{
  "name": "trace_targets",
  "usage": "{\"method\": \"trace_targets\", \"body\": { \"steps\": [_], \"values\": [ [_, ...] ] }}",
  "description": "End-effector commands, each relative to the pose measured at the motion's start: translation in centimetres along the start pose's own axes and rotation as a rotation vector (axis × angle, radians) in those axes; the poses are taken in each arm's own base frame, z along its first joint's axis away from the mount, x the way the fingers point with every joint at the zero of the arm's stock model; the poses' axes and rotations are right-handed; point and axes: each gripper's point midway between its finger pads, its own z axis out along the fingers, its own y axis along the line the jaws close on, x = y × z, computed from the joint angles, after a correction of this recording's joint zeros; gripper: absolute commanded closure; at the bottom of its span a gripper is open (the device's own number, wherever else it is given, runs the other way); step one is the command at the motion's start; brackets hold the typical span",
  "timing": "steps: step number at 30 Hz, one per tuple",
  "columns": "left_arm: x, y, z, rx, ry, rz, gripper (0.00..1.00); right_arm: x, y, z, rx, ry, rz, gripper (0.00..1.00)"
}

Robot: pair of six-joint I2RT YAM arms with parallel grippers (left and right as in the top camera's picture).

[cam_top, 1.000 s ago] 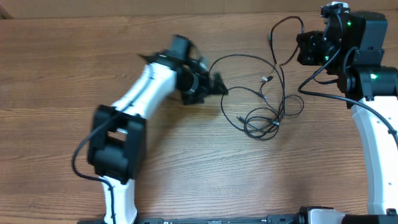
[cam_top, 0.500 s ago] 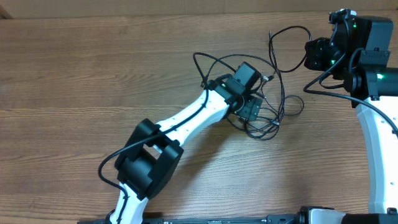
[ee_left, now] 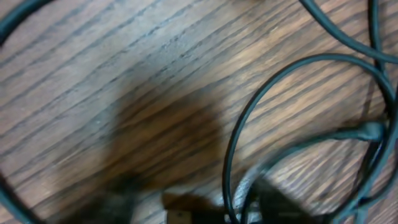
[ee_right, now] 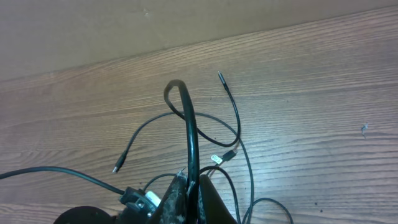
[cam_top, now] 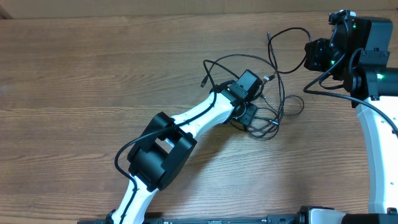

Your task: Untangle cables

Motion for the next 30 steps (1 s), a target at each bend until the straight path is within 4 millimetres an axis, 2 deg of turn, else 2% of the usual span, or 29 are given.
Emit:
{"method": "trace_targets", "body": {
  "steps": [1, 2, 4, 7, 11, 14, 18, 23, 26, 30],
  "values": [
    [2.9, 2.2, 2.8, -0.093, 0.098, 0.011, 0.89, -0.2, -0.1, -0.3, 0.008, -0.009, 0.003, 0.96],
    [3.3, 3.4, 2.6, -0.144, 0.113, -0.002, 0.96, -0.3, -0.2, -0.3, 0.011, -0.013, 0.002, 0.96],
    [4.0, 5.6, 1.6, -0.234, 0.142, -0.045, 0.96, -1.3, -0.6, -0.5, 0.031, -0.055, -0.001, 0.96],
    [5.6, 9.6, -0.9, -0.379, 0.217, -0.087, 0.96, -4.3, -1.7, -1.8, 0.044, -0.158, 0.071, 0.96],
    [9.2, 15.7, -4.7, -0.597, 0.369, -0.175, 0.95, -8.1, -4.7, -5.4, 0.102, -0.279, 0.136, 0.96],
    [11.6, 19.2, -6.7, -0.678, 0.468, -0.222, 0.96, -9.4, -7.7, -8.1, 0.167, -0.326, 0.185, 0.96],
    [13.6, 22.1, -7.7, -0.692, 0.536, -0.301, 0.96, -9.0, -11.9, -10.9, 0.258, -0.336, 0.286, 0.96],
    [18.0, 26.4, -10.2, -0.817, 0.658, -0.380, 0.96, -8.6, -15.7, -12.9, 0.336, -0.365, 0.348, 0.96],
    [21.6, 28.9, -11.7, -0.894, 0.742, -0.419, 0.96, -9.8, -17.2, -14.5, 0.365, -0.441, 0.364, 0.96],
    [25.8, 30.4, -11.7, -0.878, 0.800, -0.548, 0.96, -11.9, -19.1, -17.3, 0.407, -0.572, 0.348, 0.96]
  ]
}}
